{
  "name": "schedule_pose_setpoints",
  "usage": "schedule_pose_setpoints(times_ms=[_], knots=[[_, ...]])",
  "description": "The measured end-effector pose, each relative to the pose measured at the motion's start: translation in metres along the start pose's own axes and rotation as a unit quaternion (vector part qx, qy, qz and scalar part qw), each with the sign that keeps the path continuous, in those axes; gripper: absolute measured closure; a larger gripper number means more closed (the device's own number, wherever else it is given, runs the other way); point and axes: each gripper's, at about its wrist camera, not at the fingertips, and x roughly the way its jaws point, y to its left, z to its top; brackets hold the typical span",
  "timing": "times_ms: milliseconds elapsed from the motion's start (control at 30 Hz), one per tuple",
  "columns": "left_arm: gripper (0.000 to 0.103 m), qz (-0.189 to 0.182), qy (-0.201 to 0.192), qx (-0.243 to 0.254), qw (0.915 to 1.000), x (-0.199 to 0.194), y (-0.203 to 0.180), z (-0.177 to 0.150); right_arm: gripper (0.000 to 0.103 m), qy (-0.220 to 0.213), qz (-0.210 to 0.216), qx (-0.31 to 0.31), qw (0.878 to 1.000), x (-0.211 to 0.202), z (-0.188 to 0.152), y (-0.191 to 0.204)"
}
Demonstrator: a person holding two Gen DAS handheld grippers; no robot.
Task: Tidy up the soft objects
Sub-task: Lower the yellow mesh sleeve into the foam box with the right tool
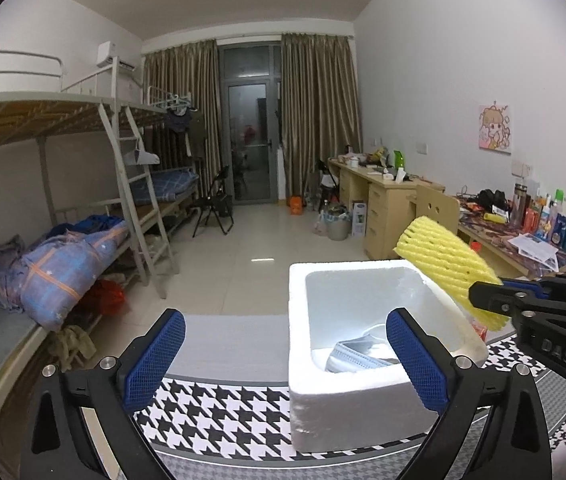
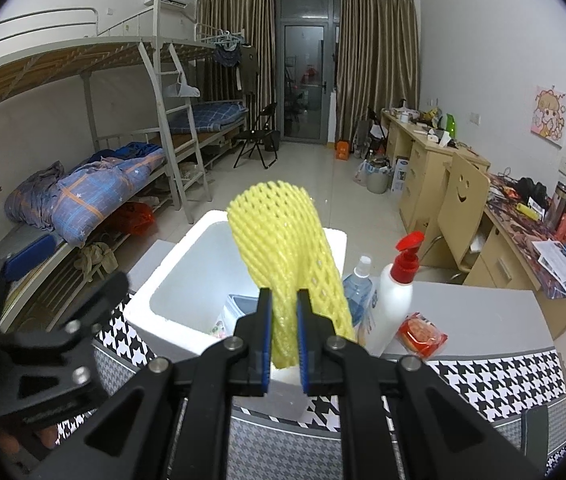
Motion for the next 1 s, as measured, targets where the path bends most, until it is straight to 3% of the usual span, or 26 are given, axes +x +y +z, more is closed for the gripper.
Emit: schedule_pose_setpoints(times_ms=[800,900,967,1000], knots=[[0.002,0.012,0.008,-0.026,0.9996,-0.017,0.028,-0.018,0.089,0.054,0.019,0.009,0.998,0.05,0.004,0.002],[0.002,0.01,0.009,-0.027,0.9996,-0.017,0.029,-0.02,0.079,0.068,0.026,0.014,0.997,0.057,0.003,0.0],[0.002,0.01,0.009,-0.026,0.9996,-0.017,0.029,-0.021,0.067,0.069,0.028,0.016,0.997,0.058,0.002,0.0],[0.002,0.011,0.01,-0.025,0.9996,-0.016,0.03,-0.021,0.057,0.069,0.027,0.016,0.997,0.058,0.002,0.0]])
